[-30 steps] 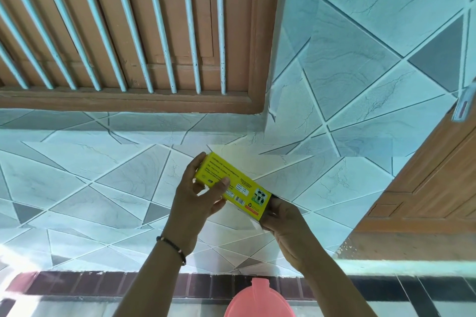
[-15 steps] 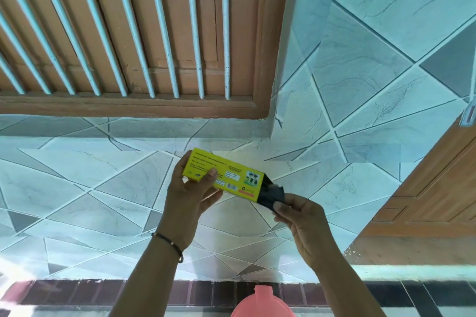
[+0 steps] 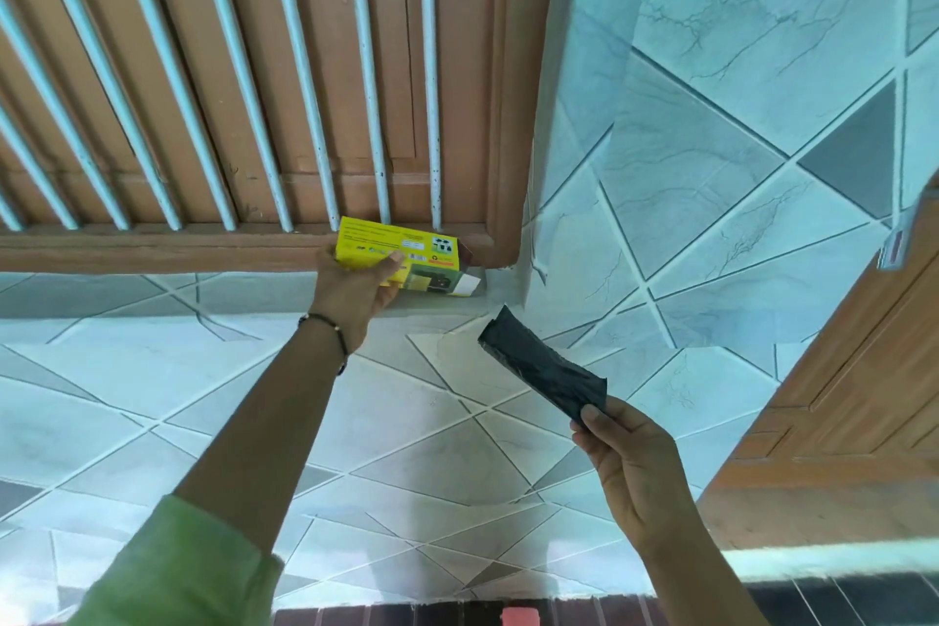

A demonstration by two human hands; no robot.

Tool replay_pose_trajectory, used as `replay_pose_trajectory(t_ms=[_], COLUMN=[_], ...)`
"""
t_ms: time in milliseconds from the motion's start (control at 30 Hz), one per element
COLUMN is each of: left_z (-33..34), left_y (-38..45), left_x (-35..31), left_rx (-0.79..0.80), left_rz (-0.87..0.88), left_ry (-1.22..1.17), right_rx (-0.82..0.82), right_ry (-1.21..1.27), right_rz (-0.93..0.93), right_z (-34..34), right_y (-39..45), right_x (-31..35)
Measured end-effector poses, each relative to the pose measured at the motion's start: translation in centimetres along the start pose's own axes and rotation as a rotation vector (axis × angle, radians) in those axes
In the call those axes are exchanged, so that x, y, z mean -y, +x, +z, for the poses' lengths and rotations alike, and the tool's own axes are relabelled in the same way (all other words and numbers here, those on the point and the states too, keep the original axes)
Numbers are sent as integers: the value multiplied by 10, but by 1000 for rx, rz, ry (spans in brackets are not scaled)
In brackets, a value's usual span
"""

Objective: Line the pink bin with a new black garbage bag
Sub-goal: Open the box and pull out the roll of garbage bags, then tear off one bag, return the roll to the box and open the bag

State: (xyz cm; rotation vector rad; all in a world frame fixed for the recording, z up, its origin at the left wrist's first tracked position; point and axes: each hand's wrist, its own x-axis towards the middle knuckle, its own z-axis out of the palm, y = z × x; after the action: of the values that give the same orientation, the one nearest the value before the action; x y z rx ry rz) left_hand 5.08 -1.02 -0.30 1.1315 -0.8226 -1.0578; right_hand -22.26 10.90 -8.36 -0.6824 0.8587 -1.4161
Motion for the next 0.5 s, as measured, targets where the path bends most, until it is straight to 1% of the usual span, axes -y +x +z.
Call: replay_pose_trajectory(t_ms=[33, 133, 167, 200, 300, 400, 500], left_z=[2, 5, 6, 6, 4, 1, 0], left_y=[5, 8, 5, 3, 6, 8, -9], left_x=[4, 14, 16, 18, 25, 25, 21], left_rx=[-48, -247, -303, -337, -363, -351, -402], left_rz=[29, 133, 143, 141, 180, 205, 303], left_ry=[62, 465, 573, 631, 680, 691, 664], right_rx=[7, 25, 29, 30, 30, 34, 36], right_ry=[2, 9, 13, 19, 20, 3, -42], right_rz=[4, 17, 24, 29, 42, 47, 37], right_z=[1, 0, -1, -1, -1, 2, 3], right_y=[0, 1, 0, 0, 0, -2, -4], right_x=[0, -1, -1, -2, -2, -3, -4])
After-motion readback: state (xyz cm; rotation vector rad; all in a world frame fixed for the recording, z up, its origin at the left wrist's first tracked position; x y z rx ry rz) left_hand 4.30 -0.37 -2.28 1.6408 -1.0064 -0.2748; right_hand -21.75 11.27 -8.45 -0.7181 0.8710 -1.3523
